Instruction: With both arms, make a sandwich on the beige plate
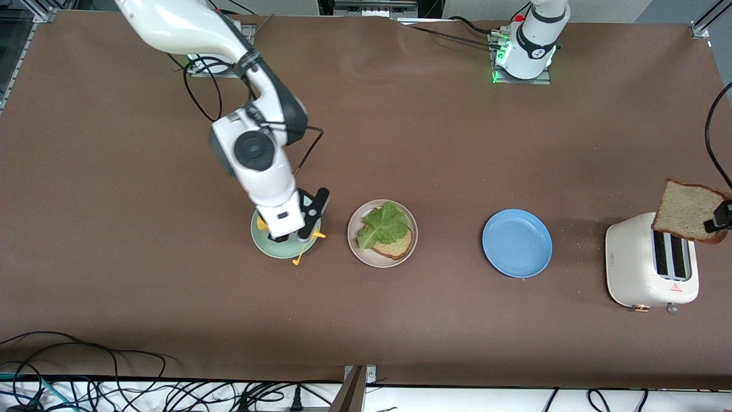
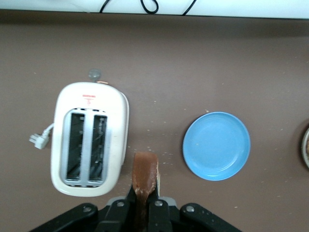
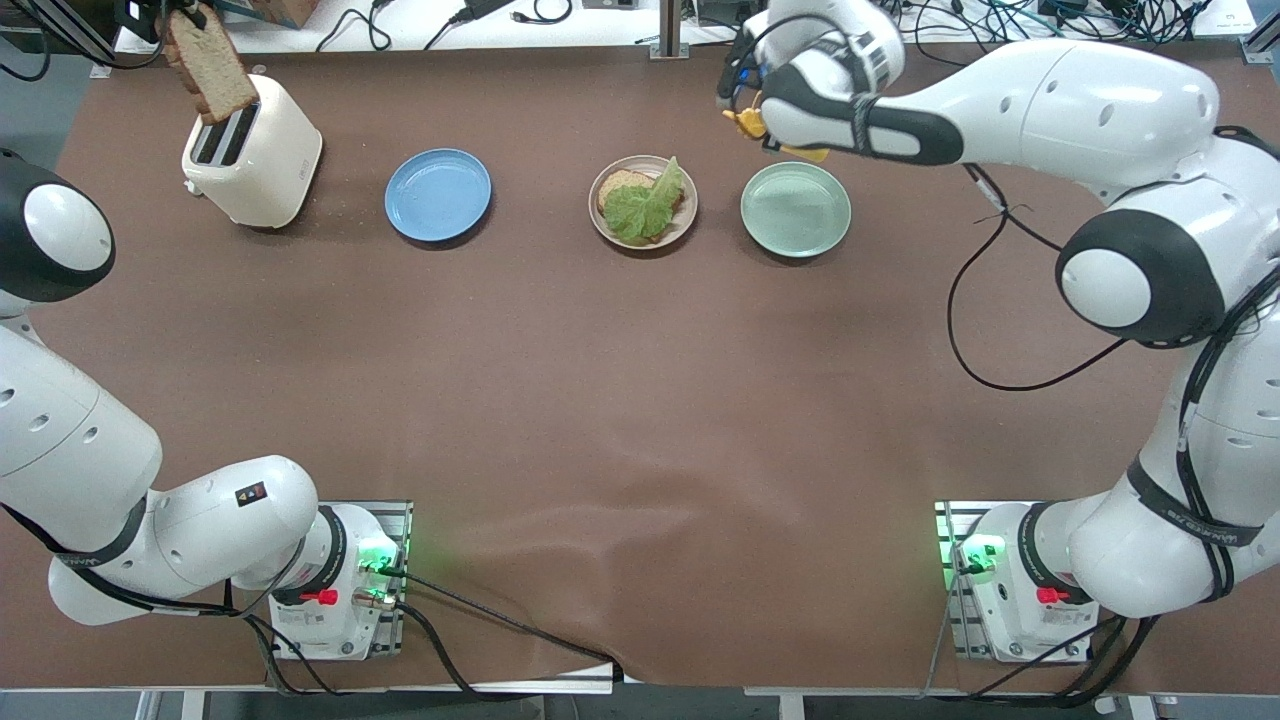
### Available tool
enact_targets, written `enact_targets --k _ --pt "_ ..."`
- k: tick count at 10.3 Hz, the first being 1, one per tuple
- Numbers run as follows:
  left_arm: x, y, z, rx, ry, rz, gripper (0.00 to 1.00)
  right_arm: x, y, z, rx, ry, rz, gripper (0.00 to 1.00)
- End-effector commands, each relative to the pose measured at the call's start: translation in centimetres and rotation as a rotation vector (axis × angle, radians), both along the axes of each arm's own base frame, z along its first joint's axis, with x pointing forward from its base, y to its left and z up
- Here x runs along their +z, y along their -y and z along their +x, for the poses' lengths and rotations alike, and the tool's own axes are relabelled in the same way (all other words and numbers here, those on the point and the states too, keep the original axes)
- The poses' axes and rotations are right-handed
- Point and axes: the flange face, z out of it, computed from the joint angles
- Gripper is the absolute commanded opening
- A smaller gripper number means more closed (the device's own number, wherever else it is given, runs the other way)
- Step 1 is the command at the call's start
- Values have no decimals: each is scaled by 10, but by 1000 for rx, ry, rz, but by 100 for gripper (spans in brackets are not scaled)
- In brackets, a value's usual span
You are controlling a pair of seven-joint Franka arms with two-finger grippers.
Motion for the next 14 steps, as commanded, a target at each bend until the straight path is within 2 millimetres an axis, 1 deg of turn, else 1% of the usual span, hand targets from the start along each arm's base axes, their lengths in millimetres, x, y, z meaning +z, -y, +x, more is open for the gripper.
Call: enact_targets --k 1,2,3,4,5,6,7,8,9,10,11,12,13,14 --pt "13 40 -4 82 -32 -48 0 10 -54 -23 107 143 -155 0" --pt "15 54 -3 123 -38 -60 0 8 -72 -36 164 181 -209 0" --pt "16 69 -2 153 -48 -73 0 -1 -84 -48 214 203 -287 0" --pt "17 77 -1 176 -54 -102 0 -7 -94 -57 262 238 -386 0" --pt "17 80 0 200 -60 -144 0 -9 -111 -70 298 282 -491 0" --pt "16 82 0 204 -65 -175 0 -11 -126 -76 295 323 -559 0" --pt "13 85 2 219 -76 -184 0 -18 -136 -84 268 347 -597 0" --pt "12 96 3 217 -82 -185 0 -21 -140 -88 250 367 -598 0" --pt "9 100 4 237 -93 -187 0 -20 -139 -86 209 385 -580 0" --pt "8 110 5 241 -100 -187 0 -16 -133 -81 185 381 -564 0" --pt "7 112 5 247 -104 -186 0 -14 -118 -68 144 337 -533 0" --pt "7 113 5 247 -104 -187 0 -3 -103 -50 83 292 -457 0" --pt "6 121 6 252 -111 -188 0 11 -96 -42 62 274 -391 0" --pt "-3 142 10 275 -139 -212 0 14 -90 -35 39 240 -347 0"
